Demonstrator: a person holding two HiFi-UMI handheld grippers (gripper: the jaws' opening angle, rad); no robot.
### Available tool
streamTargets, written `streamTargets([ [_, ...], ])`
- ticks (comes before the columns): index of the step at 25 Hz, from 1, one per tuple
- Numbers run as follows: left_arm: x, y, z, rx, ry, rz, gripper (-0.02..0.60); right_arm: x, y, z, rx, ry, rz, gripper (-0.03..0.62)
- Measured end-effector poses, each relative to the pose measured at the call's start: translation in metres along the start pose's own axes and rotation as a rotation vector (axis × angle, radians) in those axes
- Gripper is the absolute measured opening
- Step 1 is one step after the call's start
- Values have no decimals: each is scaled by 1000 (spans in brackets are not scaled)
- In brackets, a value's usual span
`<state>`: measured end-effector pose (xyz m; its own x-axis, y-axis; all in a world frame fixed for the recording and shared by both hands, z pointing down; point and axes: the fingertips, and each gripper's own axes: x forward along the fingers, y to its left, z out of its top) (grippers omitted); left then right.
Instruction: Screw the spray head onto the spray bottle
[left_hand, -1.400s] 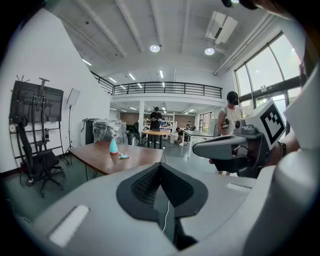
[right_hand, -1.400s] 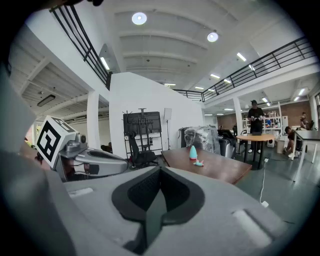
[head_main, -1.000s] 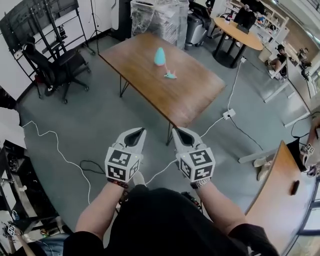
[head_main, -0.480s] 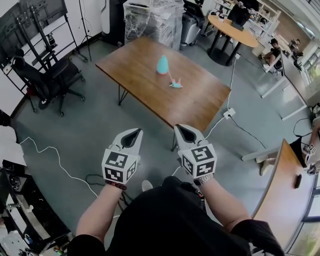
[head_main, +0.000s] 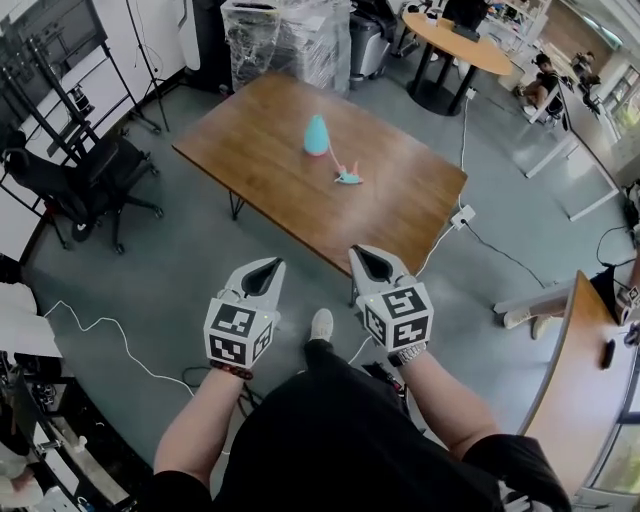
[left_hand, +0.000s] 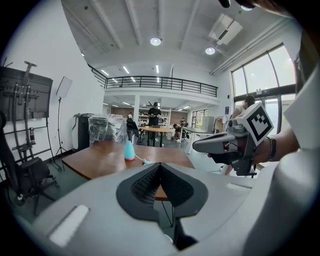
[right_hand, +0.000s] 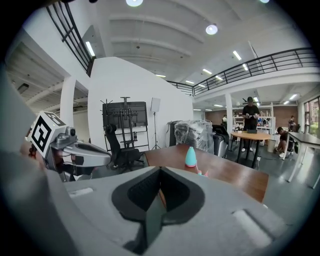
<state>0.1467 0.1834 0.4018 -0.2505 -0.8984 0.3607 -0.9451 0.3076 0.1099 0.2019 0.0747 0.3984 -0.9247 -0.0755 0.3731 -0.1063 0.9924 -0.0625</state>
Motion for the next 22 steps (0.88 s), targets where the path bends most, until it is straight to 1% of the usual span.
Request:
streamTargets([
  [6, 73, 24, 8, 53, 92, -54, 18, 50, -54, -2, 70, 15, -29, -8],
  [12, 146, 37, 13, 120, 208, -113, 51, 85, -107, -3, 151, 23, -58, -8],
  [16, 190, 43, 10, 155, 263, -143, 64, 98, -131, -3, 168, 33, -73, -8],
  [22, 243, 49, -7, 197, 343, -208, 71, 105, -152, -4, 184, 47, -124, -8],
])
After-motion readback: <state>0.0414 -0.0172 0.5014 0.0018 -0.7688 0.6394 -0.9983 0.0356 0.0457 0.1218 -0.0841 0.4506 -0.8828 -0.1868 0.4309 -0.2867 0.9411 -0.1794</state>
